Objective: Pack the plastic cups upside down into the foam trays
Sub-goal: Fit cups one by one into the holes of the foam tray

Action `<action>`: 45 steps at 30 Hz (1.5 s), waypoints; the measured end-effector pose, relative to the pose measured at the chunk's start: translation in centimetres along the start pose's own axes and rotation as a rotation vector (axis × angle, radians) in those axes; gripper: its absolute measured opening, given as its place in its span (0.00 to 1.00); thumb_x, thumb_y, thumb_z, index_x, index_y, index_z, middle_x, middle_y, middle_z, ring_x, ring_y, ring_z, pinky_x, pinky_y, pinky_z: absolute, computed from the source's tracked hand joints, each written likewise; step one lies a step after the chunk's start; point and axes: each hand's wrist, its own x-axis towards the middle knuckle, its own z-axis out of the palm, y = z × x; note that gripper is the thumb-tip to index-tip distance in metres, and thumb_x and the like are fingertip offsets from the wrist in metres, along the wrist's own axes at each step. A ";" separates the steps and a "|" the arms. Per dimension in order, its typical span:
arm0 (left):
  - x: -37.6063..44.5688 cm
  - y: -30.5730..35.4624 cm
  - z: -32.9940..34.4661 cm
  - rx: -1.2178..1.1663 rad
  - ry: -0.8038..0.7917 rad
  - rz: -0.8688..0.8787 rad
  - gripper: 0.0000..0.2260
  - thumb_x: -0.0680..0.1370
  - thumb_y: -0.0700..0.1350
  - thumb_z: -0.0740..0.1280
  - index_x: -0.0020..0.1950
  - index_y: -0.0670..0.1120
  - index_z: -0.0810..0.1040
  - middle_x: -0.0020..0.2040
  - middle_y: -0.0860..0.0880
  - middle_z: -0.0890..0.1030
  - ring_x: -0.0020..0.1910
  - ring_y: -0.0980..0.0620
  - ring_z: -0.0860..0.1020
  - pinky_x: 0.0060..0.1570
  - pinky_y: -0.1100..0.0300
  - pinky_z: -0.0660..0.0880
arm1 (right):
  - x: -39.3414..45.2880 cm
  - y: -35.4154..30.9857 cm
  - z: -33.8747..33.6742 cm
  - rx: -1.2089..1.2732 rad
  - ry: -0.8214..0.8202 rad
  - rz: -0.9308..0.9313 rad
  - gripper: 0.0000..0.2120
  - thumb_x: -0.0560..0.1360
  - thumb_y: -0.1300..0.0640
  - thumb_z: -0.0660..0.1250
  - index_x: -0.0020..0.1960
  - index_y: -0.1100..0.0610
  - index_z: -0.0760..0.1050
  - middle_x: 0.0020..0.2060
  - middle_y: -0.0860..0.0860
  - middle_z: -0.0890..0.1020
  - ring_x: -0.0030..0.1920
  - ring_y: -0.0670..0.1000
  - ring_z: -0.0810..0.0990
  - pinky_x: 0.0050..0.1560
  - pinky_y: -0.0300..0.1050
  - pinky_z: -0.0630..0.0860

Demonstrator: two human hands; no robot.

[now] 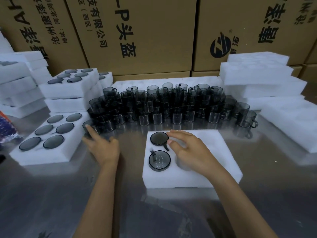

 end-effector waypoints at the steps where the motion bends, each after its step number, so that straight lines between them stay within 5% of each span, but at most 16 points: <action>1: 0.5 0.0 0.1 0.014 -0.030 -0.010 0.39 0.76 0.37 0.66 0.82 0.45 0.47 0.79 0.33 0.48 0.77 0.35 0.56 0.76 0.46 0.55 | -0.1 0.0 0.0 -0.002 -0.005 0.001 0.16 0.81 0.49 0.64 0.69 0.45 0.76 0.71 0.40 0.72 0.74 0.40 0.64 0.67 0.34 0.56; 5: 2.5 -0.5 -0.4 0.058 -0.135 0.001 0.37 0.77 0.37 0.64 0.82 0.45 0.50 0.79 0.33 0.40 0.79 0.34 0.51 0.78 0.50 0.52 | -0.4 -0.1 -0.1 -0.054 -0.041 -0.015 0.17 0.82 0.49 0.63 0.70 0.45 0.75 0.74 0.40 0.69 0.75 0.40 0.62 0.68 0.33 0.54; 10: 2.7 -0.8 -0.1 0.071 -0.027 0.089 0.24 0.74 0.32 0.64 0.70 0.35 0.66 0.69 0.30 0.62 0.63 0.29 0.68 0.68 0.46 0.63 | -0.5 -0.3 -0.3 -0.070 -0.043 -0.021 0.17 0.82 0.49 0.63 0.70 0.45 0.75 0.74 0.40 0.69 0.75 0.40 0.62 0.68 0.32 0.54; 17: 2.8 -1.5 -0.8 0.027 0.119 0.149 0.09 0.75 0.33 0.65 0.55 0.35 0.73 0.61 0.34 0.71 0.54 0.34 0.74 0.59 0.47 0.67 | -0.3 -0.2 -0.1 -0.060 -0.026 -0.018 0.16 0.81 0.49 0.64 0.68 0.44 0.76 0.73 0.39 0.71 0.74 0.41 0.64 0.68 0.34 0.58; 20: 2.4 -1.2 -1.0 -0.046 0.154 0.271 0.13 0.74 0.37 0.71 0.55 0.41 0.72 0.58 0.39 0.73 0.55 0.37 0.74 0.58 0.47 0.69 | -0.2 -0.1 -0.1 -0.030 -0.007 -0.005 0.15 0.81 0.49 0.64 0.67 0.43 0.76 0.69 0.39 0.73 0.71 0.41 0.67 0.61 0.31 0.61; 23: 0.9 0.7 -0.8 -0.155 0.075 0.408 0.26 0.72 0.40 0.76 0.66 0.50 0.68 0.62 0.48 0.74 0.61 0.46 0.75 0.63 0.48 0.73 | -0.3 -0.3 -0.3 0.008 0.030 -0.007 0.16 0.81 0.49 0.64 0.69 0.42 0.74 0.66 0.40 0.75 0.68 0.40 0.69 0.60 0.31 0.62; 27: -3.9 5.2 0.3 -0.307 -0.116 0.617 0.38 0.73 0.43 0.76 0.76 0.61 0.62 0.66 0.65 0.69 0.67 0.62 0.71 0.65 0.64 0.70 | -0.2 -0.9 -0.9 0.218 0.146 -0.034 0.15 0.80 0.53 0.68 0.67 0.46 0.76 0.59 0.39 0.81 0.61 0.36 0.76 0.64 0.35 0.70; 30: -6.9 7.0 0.7 -0.246 -0.186 0.887 0.33 0.73 0.42 0.75 0.75 0.56 0.67 0.68 0.62 0.66 0.70 0.61 0.68 0.66 0.71 0.66 | -0.2 -1.2 -1.7 0.372 0.236 -0.081 0.07 0.78 0.57 0.70 0.56 0.52 0.81 0.49 0.41 0.85 0.50 0.37 0.81 0.52 0.31 0.74; 33: -8.3 7.8 0.4 -0.273 -0.217 0.930 0.29 0.72 0.40 0.73 0.71 0.53 0.71 0.65 0.59 0.66 0.66 0.65 0.68 0.61 0.77 0.64 | -0.3 -1.1 -2.4 0.407 0.233 -0.108 0.03 0.78 0.60 0.71 0.47 0.56 0.82 0.40 0.42 0.85 0.43 0.39 0.81 0.45 0.29 0.73; 40: -8.7 7.8 0.3 -0.268 -0.230 0.964 0.26 0.73 0.40 0.72 0.70 0.49 0.72 0.67 0.55 0.69 0.68 0.57 0.70 0.64 0.71 0.66 | -0.4 -1.0 -2.9 0.351 0.180 -0.106 0.04 0.76 0.61 0.73 0.49 0.57 0.79 0.45 0.47 0.84 0.47 0.47 0.82 0.49 0.37 0.78; 45: -8.7 7.6 0.5 -0.259 -0.258 0.969 0.29 0.73 0.37 0.72 0.72 0.50 0.70 0.68 0.57 0.68 0.69 0.58 0.69 0.65 0.71 0.66 | -0.6 -0.7 -1.7 -0.043 0.284 -0.264 0.02 0.78 0.54 0.70 0.48 0.50 0.77 0.42 0.40 0.82 0.46 0.42 0.80 0.49 0.42 0.77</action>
